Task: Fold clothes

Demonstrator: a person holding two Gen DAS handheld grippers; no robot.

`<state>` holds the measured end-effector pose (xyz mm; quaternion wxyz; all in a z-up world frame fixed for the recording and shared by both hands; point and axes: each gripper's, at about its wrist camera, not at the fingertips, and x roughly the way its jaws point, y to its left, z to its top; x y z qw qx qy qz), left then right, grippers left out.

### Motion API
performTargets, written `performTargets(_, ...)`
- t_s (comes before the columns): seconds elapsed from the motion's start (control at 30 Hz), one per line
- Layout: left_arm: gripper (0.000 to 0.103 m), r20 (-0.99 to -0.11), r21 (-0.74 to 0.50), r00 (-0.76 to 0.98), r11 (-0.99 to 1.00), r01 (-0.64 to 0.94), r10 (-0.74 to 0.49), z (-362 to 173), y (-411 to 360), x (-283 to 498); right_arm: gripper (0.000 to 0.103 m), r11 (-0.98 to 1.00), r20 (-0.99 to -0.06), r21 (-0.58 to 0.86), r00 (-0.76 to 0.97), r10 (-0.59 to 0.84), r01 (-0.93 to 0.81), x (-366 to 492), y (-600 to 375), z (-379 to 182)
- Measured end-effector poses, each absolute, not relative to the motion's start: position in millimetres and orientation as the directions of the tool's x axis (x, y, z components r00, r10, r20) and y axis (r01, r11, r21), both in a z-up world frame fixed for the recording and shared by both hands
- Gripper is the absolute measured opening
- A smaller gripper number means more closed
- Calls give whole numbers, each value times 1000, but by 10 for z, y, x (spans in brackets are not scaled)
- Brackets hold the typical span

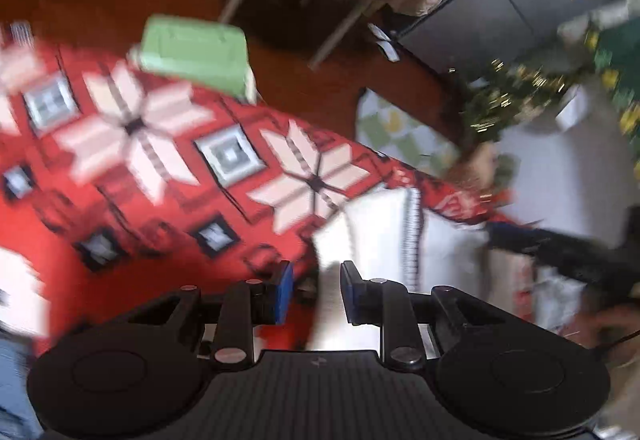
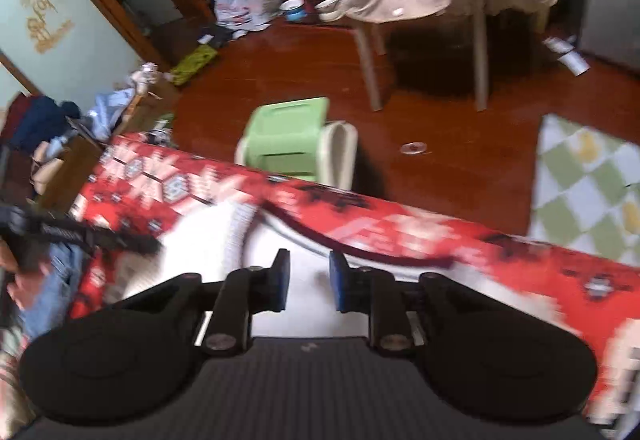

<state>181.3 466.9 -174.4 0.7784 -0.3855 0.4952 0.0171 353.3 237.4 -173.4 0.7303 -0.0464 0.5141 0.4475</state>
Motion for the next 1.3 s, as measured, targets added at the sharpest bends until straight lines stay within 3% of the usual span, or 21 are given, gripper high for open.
performTargets(0.37,26,-622,-782,567,458,-422,-540,-2010,4845,1914,28,611,-800,481,-30,599,-629,3625,3174,-2129)
performTargets(0.43,23,-600,-798,581,455,-394,-550,-1941,4807,1913,1,603,-794,488,-36,606,-631,3637,3234,-2162)
performTargets(0.7,16,-492,-868,616,402,-292,-615,-1682,4599,1887,1,621,-788,477,11,616,-622,3570,2897,-1996)
performTargets(0.83,16,-504,-857,580,452,-247,-640,-1615,4460,1926,1,626,-799,459,14,601,-631,3507,2791,-1999)
performTargets(1.07,16,-635,-743,535,631,-224,-557,-1596,4308,2052,2,630,-800,468,5,600,-620,3454,2680,-2052)
performTargets(1.2,16,-604,-779,556,568,-264,-570,-1676,4364,2075,2,628,-793,476,8,609,-616,3454,2683,-2056)
performTargets(1.27,5,-624,-753,601,590,-291,-500,-1652,4395,2061,2,629,-787,481,15,616,-612,3465,2696,-2047)
performTargets(1.3,4,-645,-716,628,632,-297,-436,-1592,4406,2048,1,629,-784,478,26,621,-613,3471,2713,-2032)
